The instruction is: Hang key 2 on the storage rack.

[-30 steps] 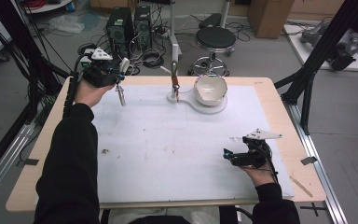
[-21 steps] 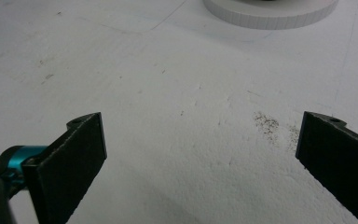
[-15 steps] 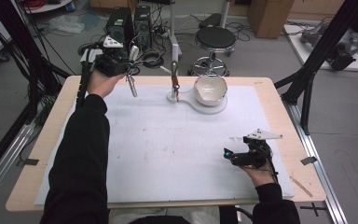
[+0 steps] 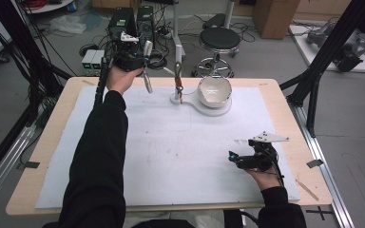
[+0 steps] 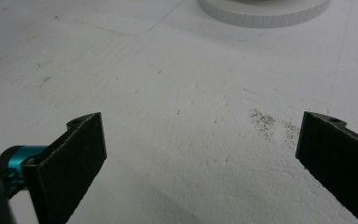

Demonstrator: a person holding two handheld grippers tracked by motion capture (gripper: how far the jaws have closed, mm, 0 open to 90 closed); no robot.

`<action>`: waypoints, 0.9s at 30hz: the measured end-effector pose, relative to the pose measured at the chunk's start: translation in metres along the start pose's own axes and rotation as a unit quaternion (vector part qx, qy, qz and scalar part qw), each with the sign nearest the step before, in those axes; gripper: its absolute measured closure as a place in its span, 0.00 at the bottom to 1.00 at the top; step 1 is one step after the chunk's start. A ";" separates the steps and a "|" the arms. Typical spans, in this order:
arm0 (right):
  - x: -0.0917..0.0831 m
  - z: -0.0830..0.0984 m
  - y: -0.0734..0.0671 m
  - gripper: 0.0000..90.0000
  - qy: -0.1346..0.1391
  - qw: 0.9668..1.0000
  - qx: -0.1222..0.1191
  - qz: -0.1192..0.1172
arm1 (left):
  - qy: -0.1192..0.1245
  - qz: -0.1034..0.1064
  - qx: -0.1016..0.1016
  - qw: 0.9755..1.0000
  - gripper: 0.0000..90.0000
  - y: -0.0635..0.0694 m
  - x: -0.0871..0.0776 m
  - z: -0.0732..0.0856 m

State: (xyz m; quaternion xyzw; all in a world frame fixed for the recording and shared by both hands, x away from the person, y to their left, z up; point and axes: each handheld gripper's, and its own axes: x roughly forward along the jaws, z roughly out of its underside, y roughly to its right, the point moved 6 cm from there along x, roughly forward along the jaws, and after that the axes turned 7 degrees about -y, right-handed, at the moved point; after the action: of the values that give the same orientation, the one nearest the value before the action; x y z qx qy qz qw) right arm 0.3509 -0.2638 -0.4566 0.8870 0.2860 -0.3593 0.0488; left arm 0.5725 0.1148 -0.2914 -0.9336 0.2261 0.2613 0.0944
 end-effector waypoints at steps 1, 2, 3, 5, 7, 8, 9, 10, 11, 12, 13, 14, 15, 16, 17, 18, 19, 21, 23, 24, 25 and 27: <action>0.000 0.000 0.000 0.01 0.001 1.000 -0.001 0.000 | 0.007 -0.003 0.000 1.000 0.84 0.000 0.001 -0.002; 0.000 0.000 -0.001 0.01 0.001 1.000 -0.001 0.000 | 0.012 -0.007 -0.001 1.000 0.84 0.000 0.003 -0.003; 0.000 0.000 -0.001 0.01 0.000 1.000 0.000 -0.001 | 0.018 -0.010 -0.006 1.000 0.84 0.000 0.004 -0.004; -0.001 0.000 -0.001 0.01 0.000 1.000 0.000 -0.001 | 0.022 -0.014 -0.013 1.000 0.84 -0.001 0.008 -0.004; -0.001 0.001 -0.001 0.01 0.001 1.000 -0.001 -0.001 | 0.022 -0.022 -0.019 0.999 0.84 -0.002 0.012 -0.004; -0.001 0.001 -0.001 0.01 0.001 1.000 0.000 -0.001 | 0.025 -0.023 -0.024 0.999 0.84 -0.002 0.013 -0.005; -0.001 0.001 -0.001 0.01 0.000 1.000 0.000 -0.001 | 0.027 -0.024 -0.027 0.999 0.84 -0.002 0.014 -0.006; -0.001 0.001 -0.001 0.01 0.000 1.000 0.000 -0.001 | 0.028 -0.030 -0.029 0.999 0.84 -0.001 0.015 -0.008; -0.001 0.001 -0.001 0.01 0.000 1.000 0.000 -0.001 | 0.028 -0.032 -0.028 0.999 0.84 0.000 0.017 -0.010; 0.000 0.000 0.000 0.01 0.001 1.000 -0.002 -0.001 | 0.027 -0.029 -0.027 0.999 0.84 0.002 0.018 -0.012; 0.000 0.000 -0.001 0.01 0.001 1.000 -0.001 0.000 | 0.027 -0.029 -0.026 0.999 0.84 0.004 0.020 -0.013; 0.000 0.000 -0.001 0.01 0.000 1.000 0.000 -0.001 | 0.028 -0.031 -0.024 0.999 0.84 0.006 0.022 -0.015; 0.001 0.000 -0.001 0.01 -0.001 1.000 -0.001 -0.001 | 0.027 -0.033 -0.021 0.999 0.84 0.008 0.023 -0.016; 0.001 0.000 -0.001 0.01 -0.001 1.000 -0.001 -0.001 | 0.027 -0.034 -0.021 0.999 0.84 0.009 0.025 -0.017; 0.001 0.000 -0.001 0.01 -0.002 1.000 -0.002 0.000 | 0.030 -0.036 -0.021 0.999 0.84 0.011 0.027 -0.018; 0.002 0.000 -0.001 0.01 -0.003 1.000 -0.004 0.000 | 0.032 -0.042 -0.016 0.998 0.84 0.013 0.028 -0.018; 0.002 0.001 -0.001 0.01 -0.005 1.000 -0.003 -0.001 | 0.033 -0.046 -0.011 0.998 0.84 0.015 0.030 -0.019; 0.002 0.001 -0.001 0.01 -0.009 1.000 -0.004 -0.001 | 0.032 -0.047 -0.009 0.998 0.84 0.018 0.034 -0.018; 0.003 0.001 -0.001 0.01 -0.009 1.000 -0.005 -0.001 | 0.028 -0.049 -0.005 0.998 0.84 0.020 0.039 -0.018; 0.003 0.001 -0.001 0.01 -0.009 1.000 -0.005 -0.001 | 0.030 -0.050 -0.007 0.998 0.84 0.021 0.040 -0.018; 0.002 0.001 -0.001 0.01 -0.009 1.000 -0.005 -0.001 | 0.032 -0.050 -0.009 0.998 0.84 0.021 0.042 -0.019; 0.002 0.001 0.000 0.01 -0.007 1.000 -0.003 0.000 | 0.039 -0.051 -0.012 0.998 0.84 0.022 0.043 -0.021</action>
State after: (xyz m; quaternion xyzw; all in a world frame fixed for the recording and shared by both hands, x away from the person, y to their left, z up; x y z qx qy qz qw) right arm 0.3509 -0.2631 -0.4589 0.8843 0.2870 -0.3642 0.0537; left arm 0.6046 0.0735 -0.2974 -0.9543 0.1788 0.2226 0.0877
